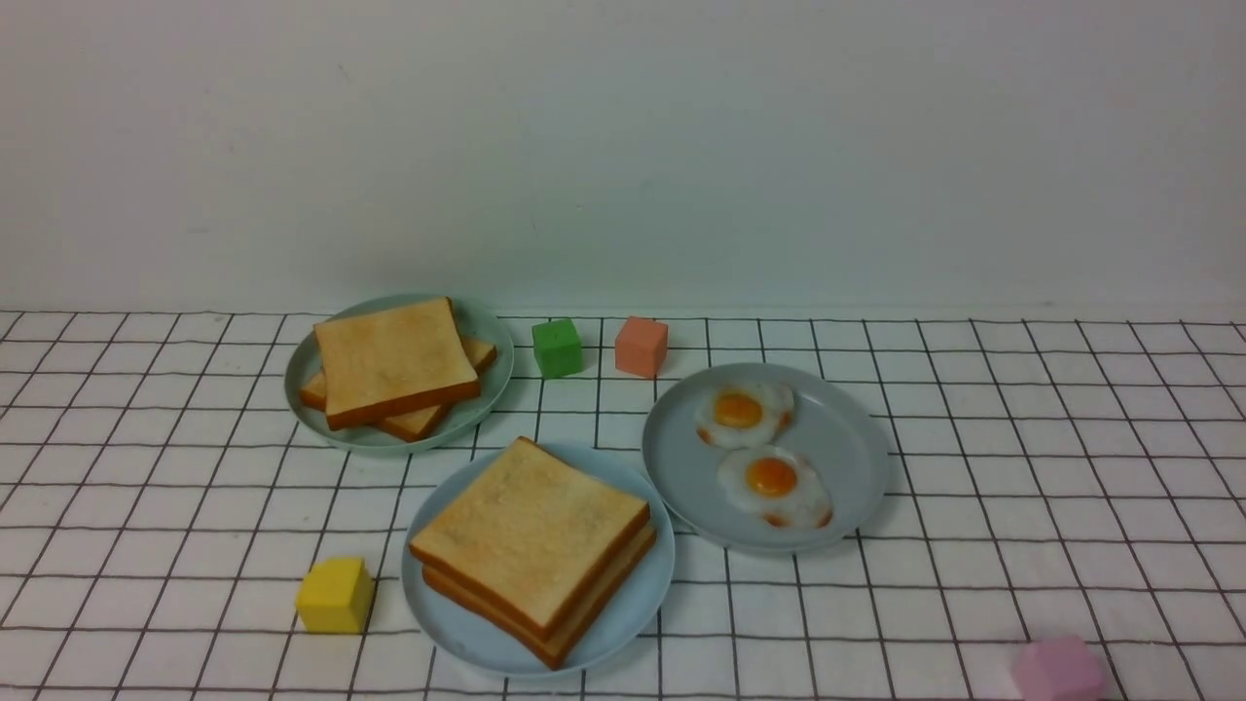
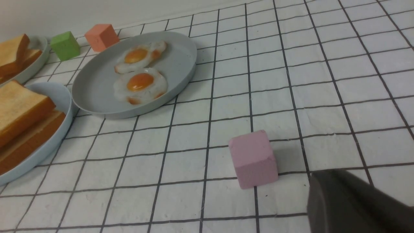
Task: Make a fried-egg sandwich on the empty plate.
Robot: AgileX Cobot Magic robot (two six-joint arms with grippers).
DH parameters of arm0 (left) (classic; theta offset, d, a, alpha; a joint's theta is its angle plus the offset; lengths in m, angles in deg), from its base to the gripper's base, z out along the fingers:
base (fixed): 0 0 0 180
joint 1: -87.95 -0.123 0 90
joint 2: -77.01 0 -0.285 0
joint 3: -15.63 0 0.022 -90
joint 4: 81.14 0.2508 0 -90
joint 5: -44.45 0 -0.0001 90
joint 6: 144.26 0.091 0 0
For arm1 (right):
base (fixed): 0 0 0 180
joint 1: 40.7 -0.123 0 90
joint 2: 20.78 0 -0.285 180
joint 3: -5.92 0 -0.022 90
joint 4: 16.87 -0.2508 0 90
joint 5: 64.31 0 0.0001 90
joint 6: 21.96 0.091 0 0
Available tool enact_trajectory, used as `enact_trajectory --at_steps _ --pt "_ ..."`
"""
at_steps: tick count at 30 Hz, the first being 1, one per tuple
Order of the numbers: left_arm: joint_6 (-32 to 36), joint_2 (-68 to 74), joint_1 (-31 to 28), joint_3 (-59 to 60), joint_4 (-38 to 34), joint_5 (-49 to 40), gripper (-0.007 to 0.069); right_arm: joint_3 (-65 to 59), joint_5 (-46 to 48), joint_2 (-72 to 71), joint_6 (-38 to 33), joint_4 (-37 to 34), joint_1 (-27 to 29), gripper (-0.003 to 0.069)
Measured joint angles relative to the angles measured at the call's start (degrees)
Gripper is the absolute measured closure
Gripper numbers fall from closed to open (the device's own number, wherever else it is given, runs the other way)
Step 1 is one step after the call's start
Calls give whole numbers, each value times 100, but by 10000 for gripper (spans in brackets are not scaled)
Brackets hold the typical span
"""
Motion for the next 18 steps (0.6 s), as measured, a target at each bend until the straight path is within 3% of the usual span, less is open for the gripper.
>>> enact_trajectory --at_steps 18 --pt "-5 0 0 0 0 0 636 0 0 0 0 0 0 613"
